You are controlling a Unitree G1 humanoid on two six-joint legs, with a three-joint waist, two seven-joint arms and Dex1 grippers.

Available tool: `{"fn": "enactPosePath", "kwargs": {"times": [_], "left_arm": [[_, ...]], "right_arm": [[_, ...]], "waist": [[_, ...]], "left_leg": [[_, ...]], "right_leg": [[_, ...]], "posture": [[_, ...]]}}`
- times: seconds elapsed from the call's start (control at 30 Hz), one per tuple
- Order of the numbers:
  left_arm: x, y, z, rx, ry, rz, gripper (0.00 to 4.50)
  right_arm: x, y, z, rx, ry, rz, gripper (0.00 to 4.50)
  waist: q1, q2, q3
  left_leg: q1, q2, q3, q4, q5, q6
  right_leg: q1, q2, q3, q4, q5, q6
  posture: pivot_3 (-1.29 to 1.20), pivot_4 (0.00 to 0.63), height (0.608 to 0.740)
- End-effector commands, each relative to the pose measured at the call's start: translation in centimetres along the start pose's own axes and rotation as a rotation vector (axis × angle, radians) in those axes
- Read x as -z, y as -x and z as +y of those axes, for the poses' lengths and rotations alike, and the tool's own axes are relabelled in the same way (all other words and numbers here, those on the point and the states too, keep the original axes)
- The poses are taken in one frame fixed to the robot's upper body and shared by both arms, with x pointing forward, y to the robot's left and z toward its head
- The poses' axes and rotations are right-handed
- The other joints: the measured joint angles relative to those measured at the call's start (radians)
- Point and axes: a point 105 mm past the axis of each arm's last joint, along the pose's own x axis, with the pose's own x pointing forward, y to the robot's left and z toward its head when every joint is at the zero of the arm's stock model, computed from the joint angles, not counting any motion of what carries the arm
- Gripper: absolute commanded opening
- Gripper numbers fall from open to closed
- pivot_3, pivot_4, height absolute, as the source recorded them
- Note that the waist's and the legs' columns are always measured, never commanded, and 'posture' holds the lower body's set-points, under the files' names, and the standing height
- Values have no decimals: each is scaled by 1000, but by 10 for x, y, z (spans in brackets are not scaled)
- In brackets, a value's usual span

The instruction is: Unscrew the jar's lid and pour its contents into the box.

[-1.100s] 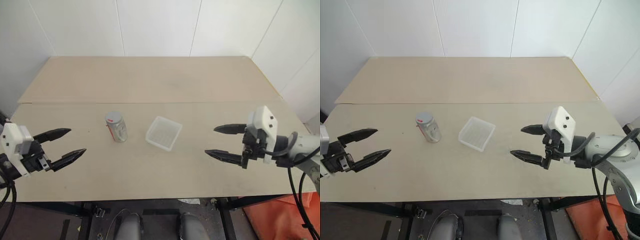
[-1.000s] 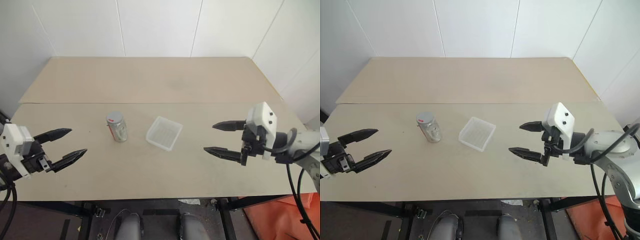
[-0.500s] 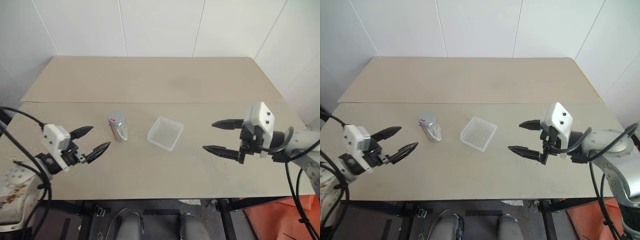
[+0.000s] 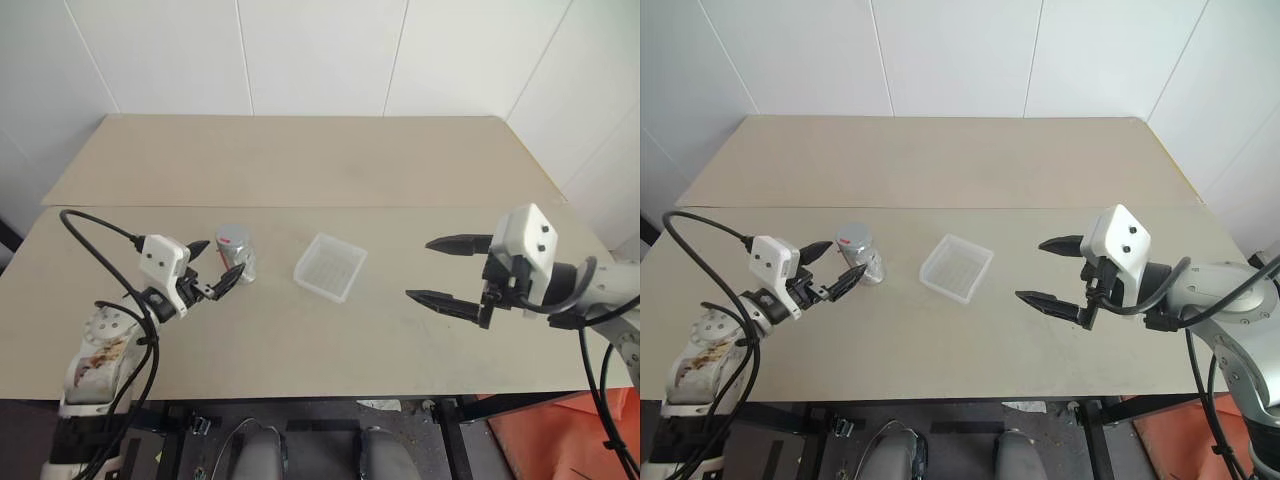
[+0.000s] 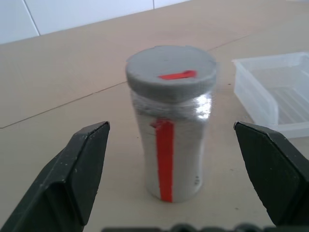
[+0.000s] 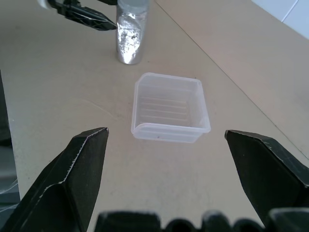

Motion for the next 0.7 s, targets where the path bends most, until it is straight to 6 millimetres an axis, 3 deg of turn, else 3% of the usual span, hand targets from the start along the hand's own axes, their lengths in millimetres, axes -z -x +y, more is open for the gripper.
{"fn": "enactPosePath", "kwargs": {"times": [0.03,0.47,0.57,0.7], "left_arm": [[-9,-11,-1,29,-12,-56,4481],[-8,-41,-3,87,-4,-90,4481],[-7,-42,-2,71,-21,-88,3907],[-7,-40,2,43,-24,-88,2609]], "right_arm": [[-16,5,-2,20,62,-28,4500],[-18,8,1,38,68,-23,4500],[-18,9,2,43,64,-19,4500],[-19,10,3,49,62,-18,4500]], "waist": [[1,0,0],[4,0,0],[5,0,0],[5,0,0]], "left_leg": [[0,0,0,0,0,0],[0,0,-1,0,0,0],[0,0,-1,0,0,0],[0,0,-1,0,0,0]], "right_leg": [[0,0,0,0,0,0],[0,0,-1,0,0,0],[0,0,-1,0,0,0],[0,0,-1,0,0,0]], "posture": [[0,150,740],[0,150,740],[0,150,740],[0,150,740]]}}
